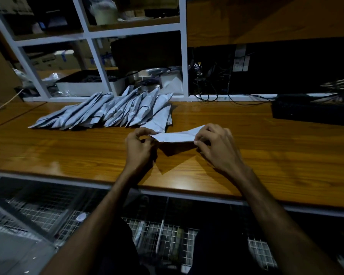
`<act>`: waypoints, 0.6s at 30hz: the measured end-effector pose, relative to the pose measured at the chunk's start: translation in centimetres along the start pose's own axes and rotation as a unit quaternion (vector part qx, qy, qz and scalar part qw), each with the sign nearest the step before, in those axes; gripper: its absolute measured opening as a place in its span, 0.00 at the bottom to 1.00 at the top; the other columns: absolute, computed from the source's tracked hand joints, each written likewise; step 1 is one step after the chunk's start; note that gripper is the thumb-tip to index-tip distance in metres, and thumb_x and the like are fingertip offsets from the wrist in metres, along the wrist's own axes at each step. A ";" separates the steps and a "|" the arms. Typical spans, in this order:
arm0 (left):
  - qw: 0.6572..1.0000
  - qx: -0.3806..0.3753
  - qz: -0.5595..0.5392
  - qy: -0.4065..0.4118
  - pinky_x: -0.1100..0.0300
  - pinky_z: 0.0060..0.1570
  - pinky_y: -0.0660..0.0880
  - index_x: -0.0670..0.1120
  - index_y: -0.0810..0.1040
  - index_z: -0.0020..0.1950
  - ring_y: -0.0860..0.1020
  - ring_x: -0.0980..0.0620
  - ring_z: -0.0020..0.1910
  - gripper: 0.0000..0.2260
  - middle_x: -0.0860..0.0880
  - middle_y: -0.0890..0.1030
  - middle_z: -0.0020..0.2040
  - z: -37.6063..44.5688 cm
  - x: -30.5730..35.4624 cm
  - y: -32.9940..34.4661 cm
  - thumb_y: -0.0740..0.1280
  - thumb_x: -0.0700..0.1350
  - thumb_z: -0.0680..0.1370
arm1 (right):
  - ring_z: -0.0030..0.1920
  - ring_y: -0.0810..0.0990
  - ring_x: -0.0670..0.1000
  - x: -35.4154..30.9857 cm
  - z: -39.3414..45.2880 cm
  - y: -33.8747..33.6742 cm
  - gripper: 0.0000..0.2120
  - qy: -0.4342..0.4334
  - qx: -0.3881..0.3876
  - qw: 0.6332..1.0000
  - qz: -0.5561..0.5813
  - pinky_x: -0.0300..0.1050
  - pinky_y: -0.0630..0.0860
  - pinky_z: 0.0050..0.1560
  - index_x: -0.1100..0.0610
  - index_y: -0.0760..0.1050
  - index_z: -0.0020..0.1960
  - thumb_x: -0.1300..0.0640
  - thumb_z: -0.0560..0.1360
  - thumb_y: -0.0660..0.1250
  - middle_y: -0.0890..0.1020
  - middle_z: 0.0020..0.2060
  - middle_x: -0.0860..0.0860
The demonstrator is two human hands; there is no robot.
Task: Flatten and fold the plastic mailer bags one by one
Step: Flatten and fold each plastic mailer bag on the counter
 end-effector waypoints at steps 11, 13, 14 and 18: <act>0.996 -0.076 -0.023 -0.038 0.53 0.29 0.67 0.35 0.82 0.48 0.73 0.38 0.31 0.02 0.32 0.82 0.46 0.5 0.0 -1.0 0.70 0.31 0.79 | 0.59 0.75 0.48 0.6 0.1 0.6 0.08 0.028 -0.035 0.998 -0.046 0.48 0.64 0.63 0.48 0.79 0.56 0.51 0.78 0.72 0.78 0.56 0.45; 0.996 -0.080 -0.014 -0.036 0.47 0.33 0.71 0.36 0.82 0.49 0.77 0.33 0.34 0.03 0.34 0.83 0.48 1.0 -0.4 -1.3 0.69 0.30 0.79 | 0.57 0.76 0.47 0.2 -0.1 0.6 0.05 0.022 -0.037 0.998 -0.040 0.47 0.64 0.62 0.47 0.79 0.55 0.51 0.79 0.70 0.79 0.54 0.45; 0.996 -0.084 -0.014 -0.031 0.45 0.32 0.71 0.36 0.82 0.49 0.78 0.33 0.35 0.03 0.33 0.83 0.48 1.0 -0.4 -1.4 0.69 0.31 0.79 | 0.56 0.76 0.47 -0.3 -0.3 0.5 0.05 0.017 -0.038 0.998 -0.040 0.48 0.65 0.62 0.47 0.79 0.55 0.51 0.80 0.69 0.80 0.53 0.44; 0.996 -0.068 0.051 0.027 0.50 0.36 0.78 0.41 0.85 0.47 0.85 0.45 0.49 0.05 0.41 0.85 0.52 0.6 -0.2 -1.5 0.72 0.32 0.77 | 0.53 0.77 0.47 -3.0 -2.1 0.3 0.05 -0.005 -0.050 0.997 -0.058 0.49 0.68 0.59 0.47 0.81 0.54 0.50 0.79 0.71 0.81 0.51 0.45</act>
Point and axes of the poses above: each hand's wrist, its own z-axis towards the middle knuckle, its own y-axis out of the palm, x = y × z, the point moved 3 cm from there along z, towards the middle knuckle
